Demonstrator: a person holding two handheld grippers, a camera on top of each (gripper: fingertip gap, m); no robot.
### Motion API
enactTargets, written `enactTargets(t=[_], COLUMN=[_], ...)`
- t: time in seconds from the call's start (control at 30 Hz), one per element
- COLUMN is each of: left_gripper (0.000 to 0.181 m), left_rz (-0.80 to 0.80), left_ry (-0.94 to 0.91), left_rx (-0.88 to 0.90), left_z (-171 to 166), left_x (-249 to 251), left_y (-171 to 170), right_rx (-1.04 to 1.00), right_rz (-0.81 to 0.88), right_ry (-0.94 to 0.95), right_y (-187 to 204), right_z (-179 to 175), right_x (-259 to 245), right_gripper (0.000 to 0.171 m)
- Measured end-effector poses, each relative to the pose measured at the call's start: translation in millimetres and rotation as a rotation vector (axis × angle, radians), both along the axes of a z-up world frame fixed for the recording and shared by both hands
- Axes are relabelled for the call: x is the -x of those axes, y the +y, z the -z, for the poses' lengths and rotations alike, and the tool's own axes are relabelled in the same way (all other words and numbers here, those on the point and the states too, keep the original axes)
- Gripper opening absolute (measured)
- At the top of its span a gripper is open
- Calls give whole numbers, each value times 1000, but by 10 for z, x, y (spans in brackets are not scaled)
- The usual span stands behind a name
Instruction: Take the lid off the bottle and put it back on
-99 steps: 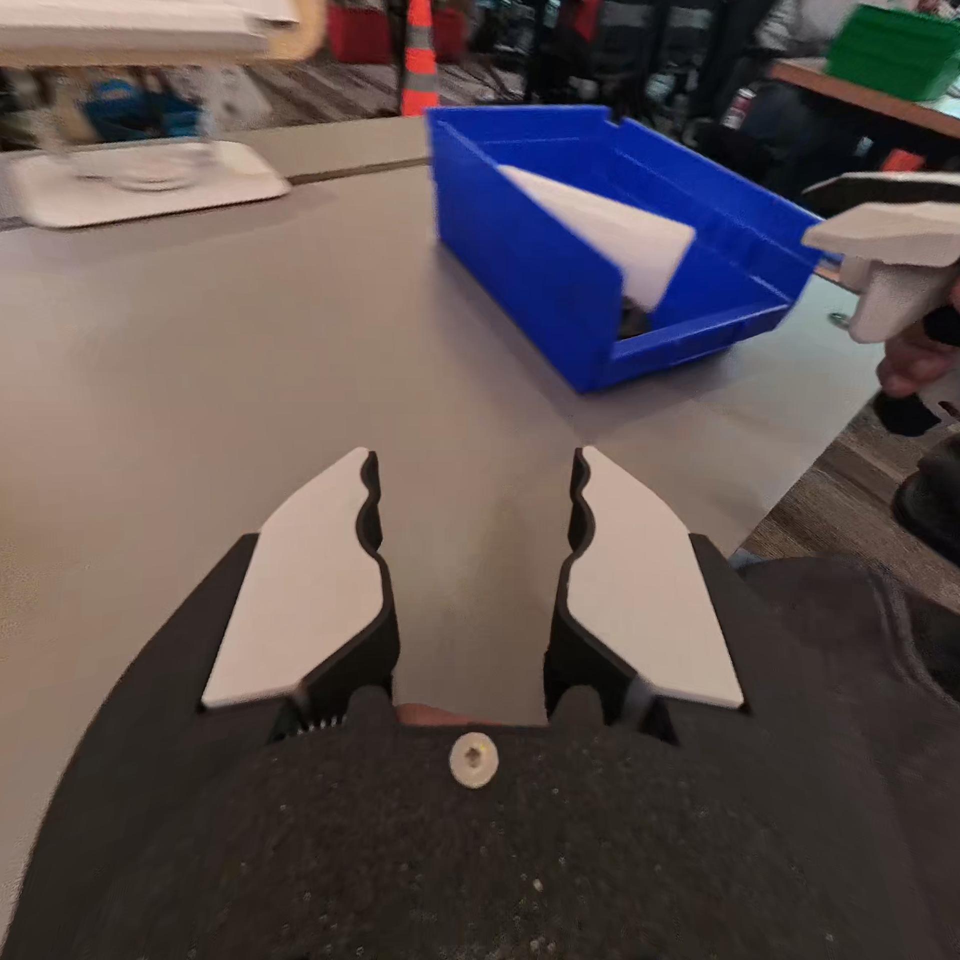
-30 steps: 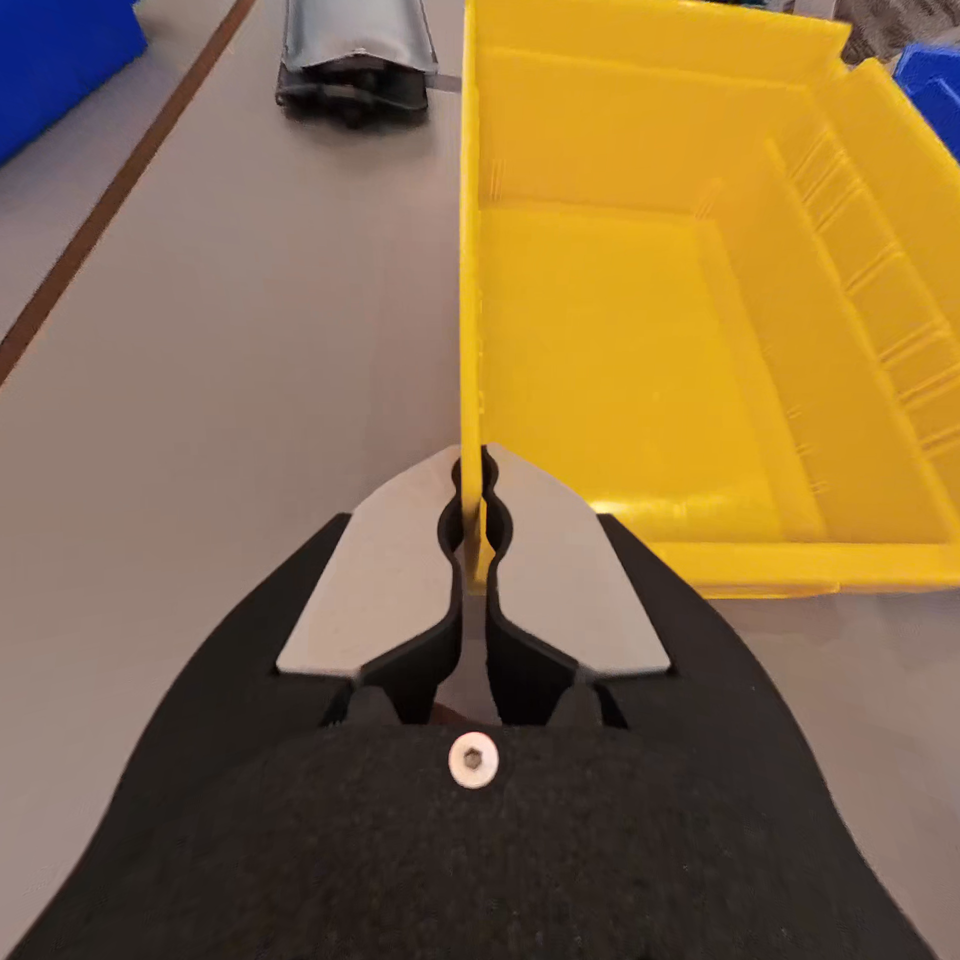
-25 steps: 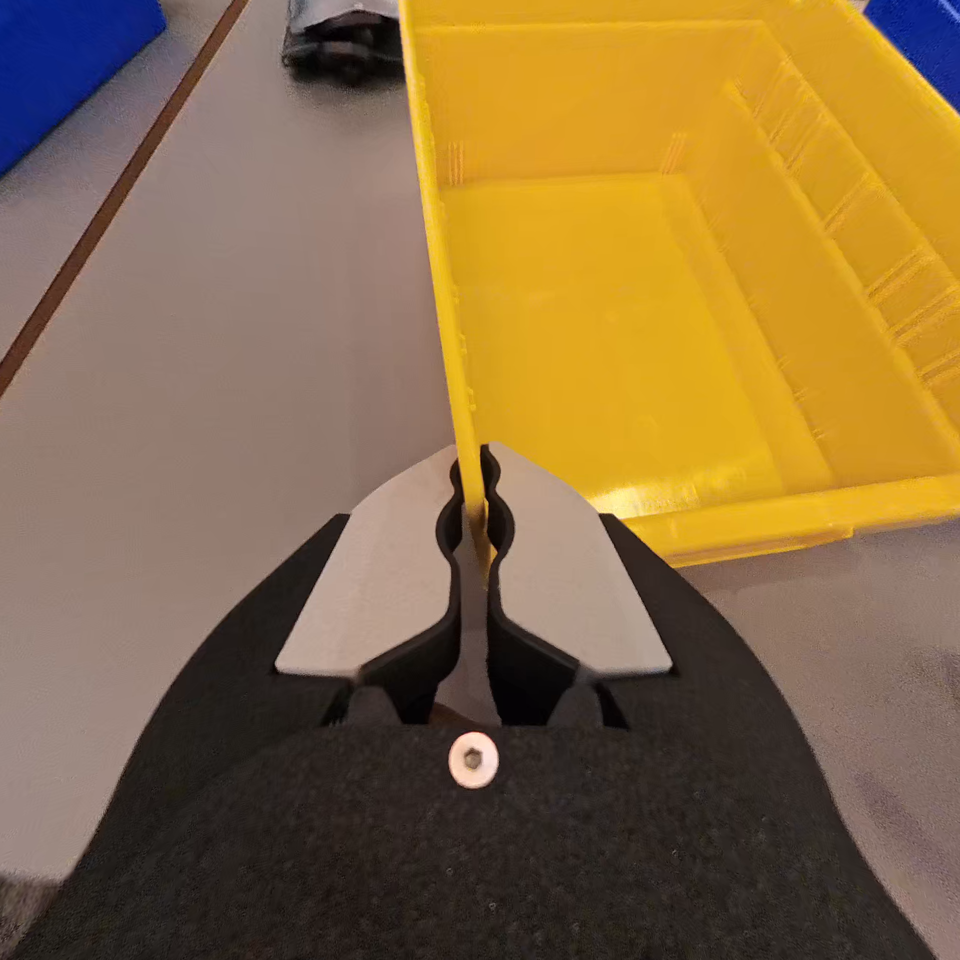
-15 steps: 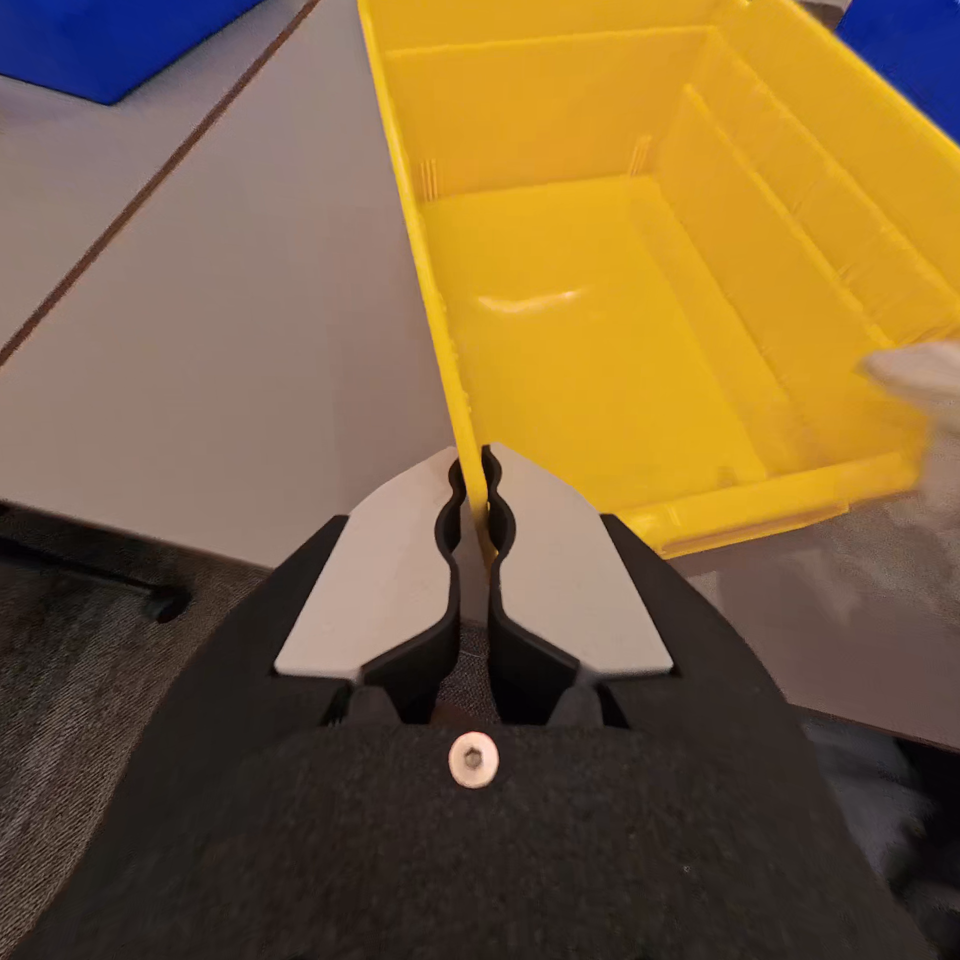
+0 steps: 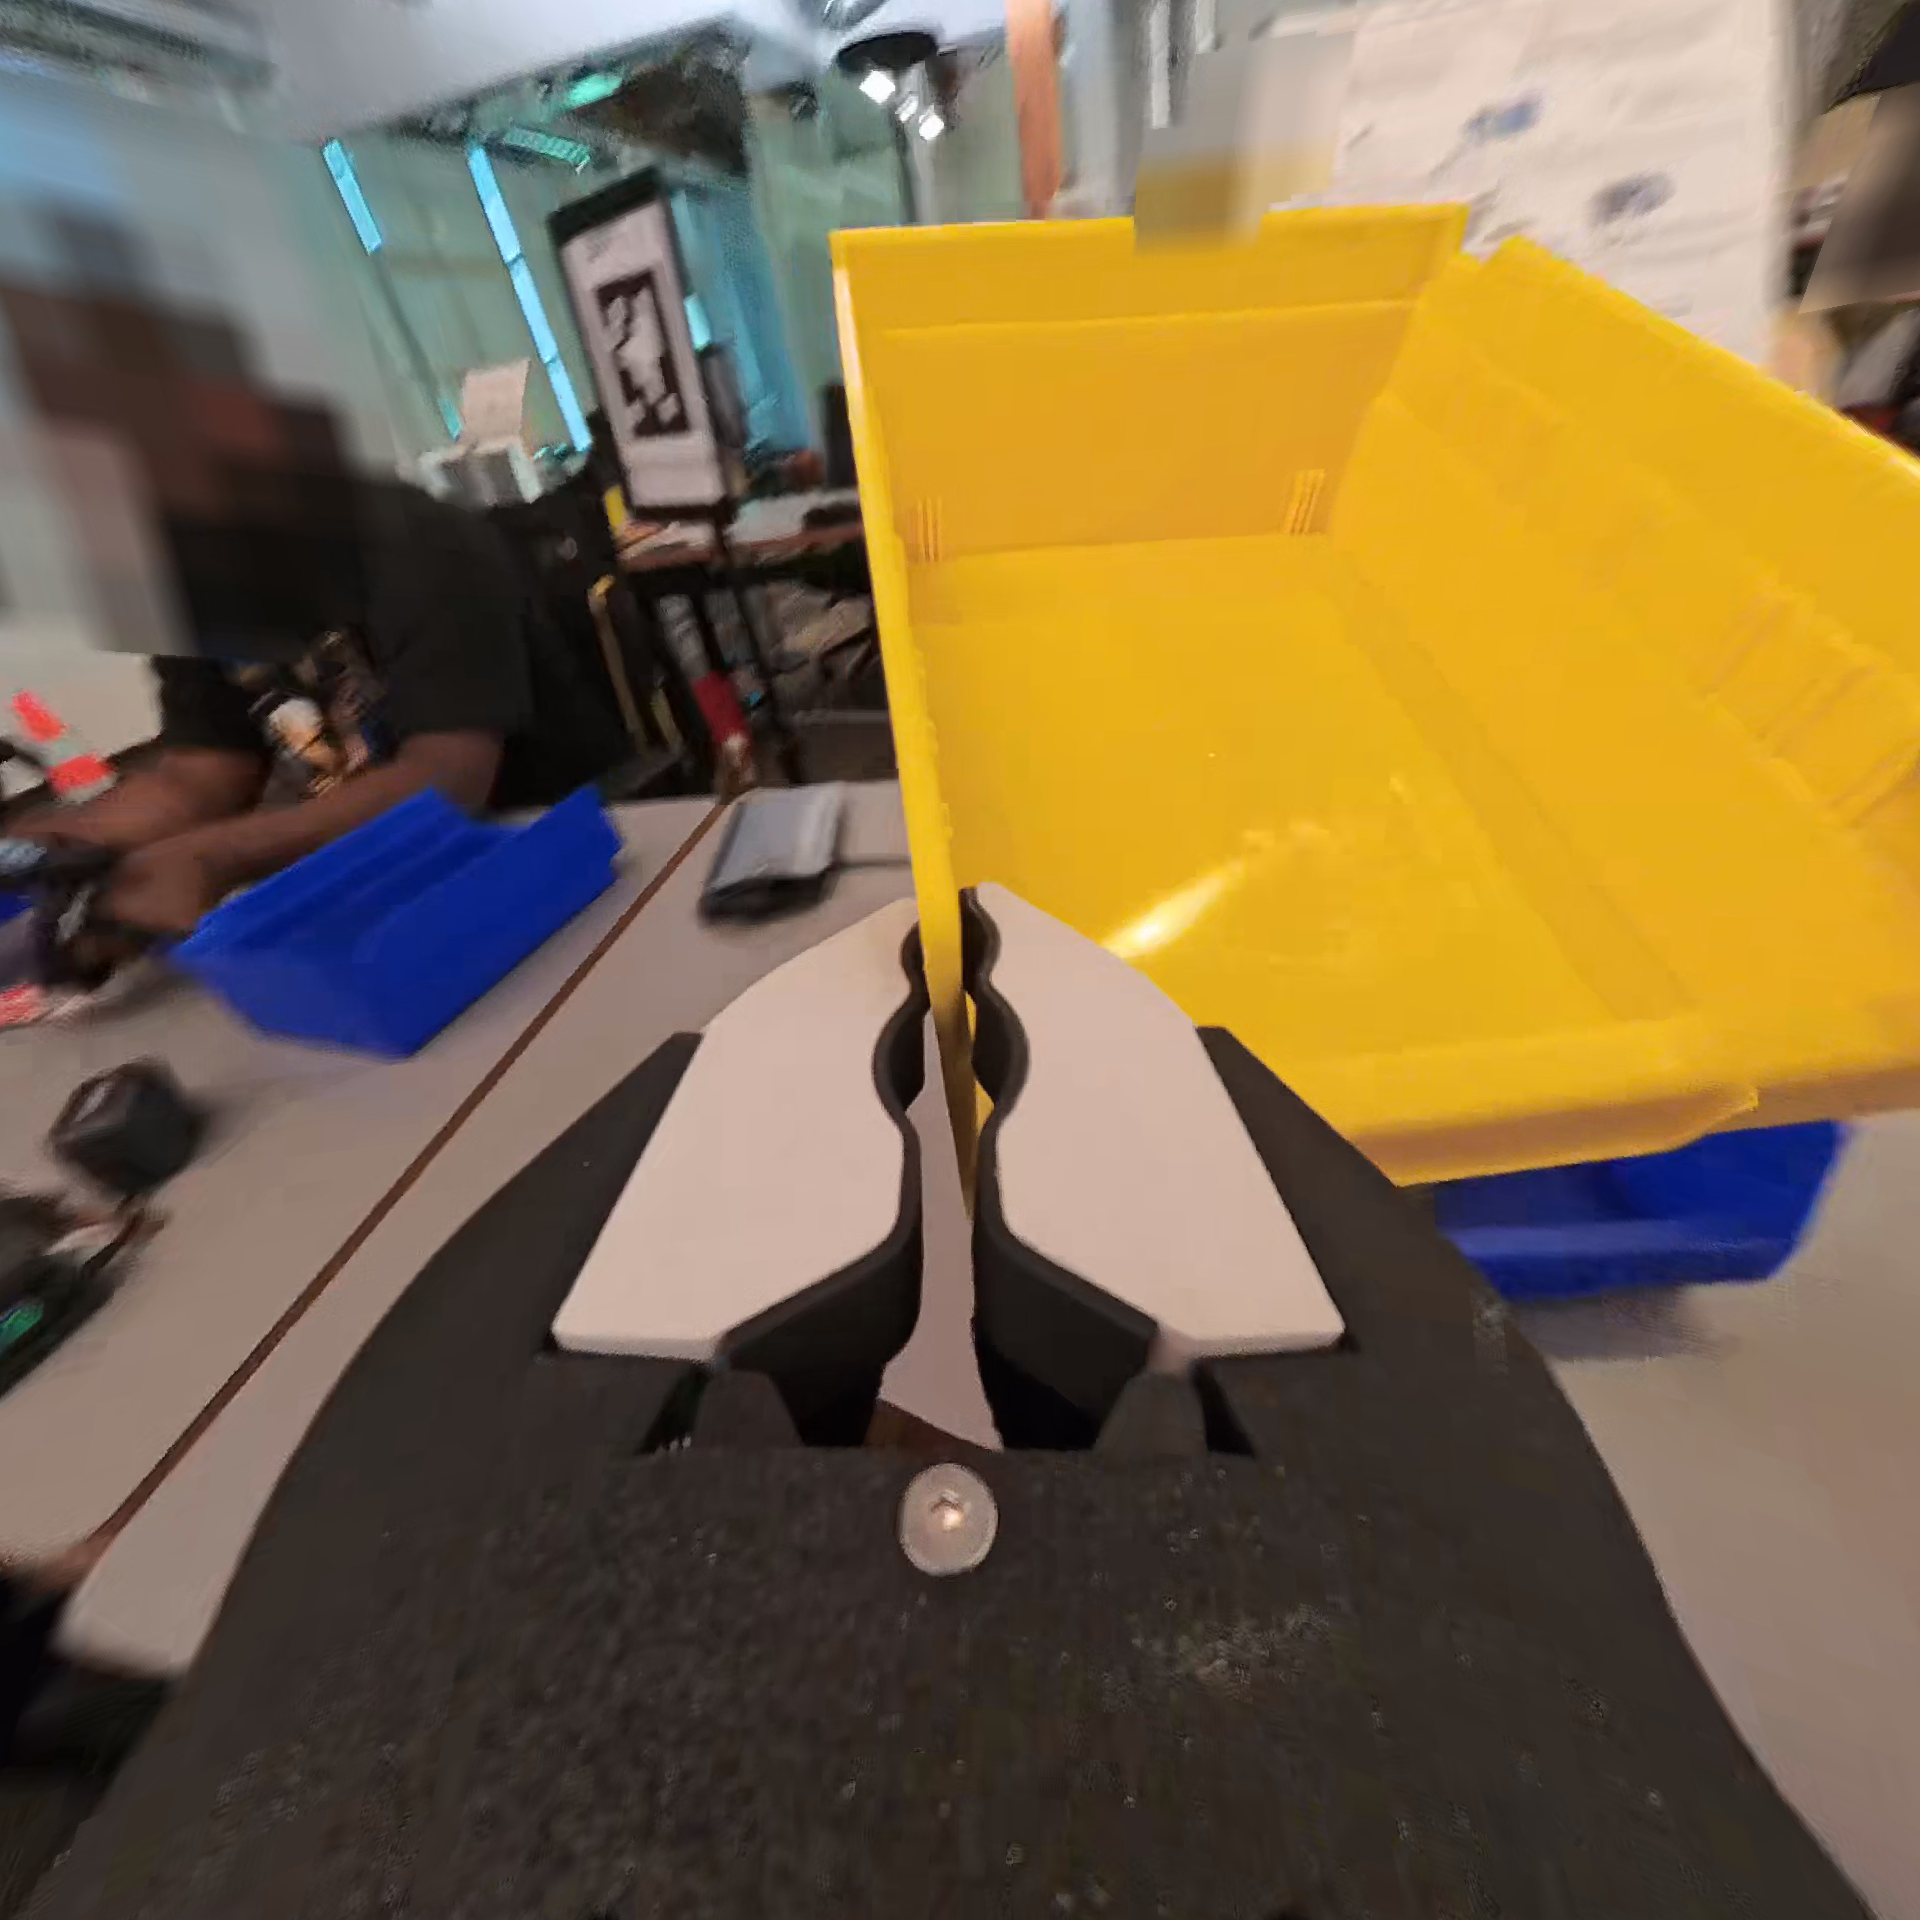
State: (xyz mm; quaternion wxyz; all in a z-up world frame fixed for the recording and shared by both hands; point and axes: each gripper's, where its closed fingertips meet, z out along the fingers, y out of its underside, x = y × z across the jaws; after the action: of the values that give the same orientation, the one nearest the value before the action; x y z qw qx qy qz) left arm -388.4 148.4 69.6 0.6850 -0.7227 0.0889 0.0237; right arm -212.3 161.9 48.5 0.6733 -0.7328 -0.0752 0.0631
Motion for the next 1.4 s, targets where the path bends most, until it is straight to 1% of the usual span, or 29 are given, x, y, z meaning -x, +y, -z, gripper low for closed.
enactTargets(t=[0.03, 0.1, 0.17, 0.23, 0.3, 0.37, 0.43, 0.5, 0.6, 0.73, 0.83, 0.87, 0.9, 0.93, 0.97, 1.03, 1.07, 1.1, 1.17, 1.2, 1.27, 1.3, 1.37, 1.4], left_gripper=[3, 3, 3, 3, 3, 3, 3, 3, 4, 7, 15, 20, 28, 39, 55, 60, 60, 59, 59, 60, 65, 66, 68, 72], left_rz=[51, 142, 221, 297, 357, 385, 391, 405, 429, 507, 582, 604, 620, 622, 653, 762, 817, 834, 760, 682, 488, 386, 201, 160], left_ry=[-2, -10, -21, -9, 31, 52, 47, 49, 51, 17, -13, 1, 4, -7, -25, -103, -145, -159, -123, -79, 15, 40, 62, 39], left_rx=[-14, -15, 25, 83, 137, 194, 258, 308, 349, 404, 430, 455, 479, 493, 504, 492, 466, 427, 341, 310, 271, 261, 289, 334], left_z=[-74, -100, 43, 310, 640, 984, 1326, 1630, 1949, 2259, 2289, 2317, 2334, 2318, 2265, 2023, 1849, 1681, 1420, 1349, 1304, 1321, 1476, 1601], left_x=[-293, -921, -1598, -2319, -3002, -3564, -4013, -4370, -4629, -4638, -4687, -4712, -4717, -4684, -4636, -4442, -4279, -4044, -3406, -3024, -2206, -1797, -1070, -841], left_y=[57, 199, 357, 449, 455, 424, 374, 282, 129, 29, -23, -42, -61, -73, -121, -283, -359, -375, -225, -88, 208, 345, 544, 591], right_rx=[-30, -56, -49, 3, 83, 189, 278, 308, 350, 366, 383, 410, 441, 452, 444, 409, 374, 329, 240, 209, 209, 225, 229, 230], right_rz=[40, 117, 178, 282, 378, 413, 392, 413, 422, 349, 334, 332, 325, 322, 331, 356, 379, 402, 402, 375, 265, 204, 66, -9], right_ry=[-1, -1, 28, 15, 15, -31, -37, 3, 47, 60, 96, 134, 170, 190, 194, 142, 87, 23, -87, -117, -155, -176, -182, -148], right_y=[-31, -88, -146, -206, -281, -318, -397, -492, -580, -597, -590, -595, -605, -616, -641, -747, -809, -864, -901, -864, -691, -580, -342, -235], right_z=[-124, -253, -204, 38, 388, 785, 1161, 1437, 1734, 1934, 2064, 2112, 2157, 2170, 2141, 1965, 1810, 1630, 1288, 1159, 1058, 1072, 1152, 1232], right_x=[-289, -904, -1523, -2207, -2889, -3494, -3947, -4332, -4678, -4705, -4720, -4719, -4705, -4700, -4711, -4749, -4771, -4774, -4620, -4455, -3930, -3599, -2801, -2359], right_gripper=[6, 6, 9, 8, 6, 5, 6, 6, 5, 7, 7, 9, 16, 27, 31, 34, 40, 43, 42, 42, 44, 49, 55, 56])
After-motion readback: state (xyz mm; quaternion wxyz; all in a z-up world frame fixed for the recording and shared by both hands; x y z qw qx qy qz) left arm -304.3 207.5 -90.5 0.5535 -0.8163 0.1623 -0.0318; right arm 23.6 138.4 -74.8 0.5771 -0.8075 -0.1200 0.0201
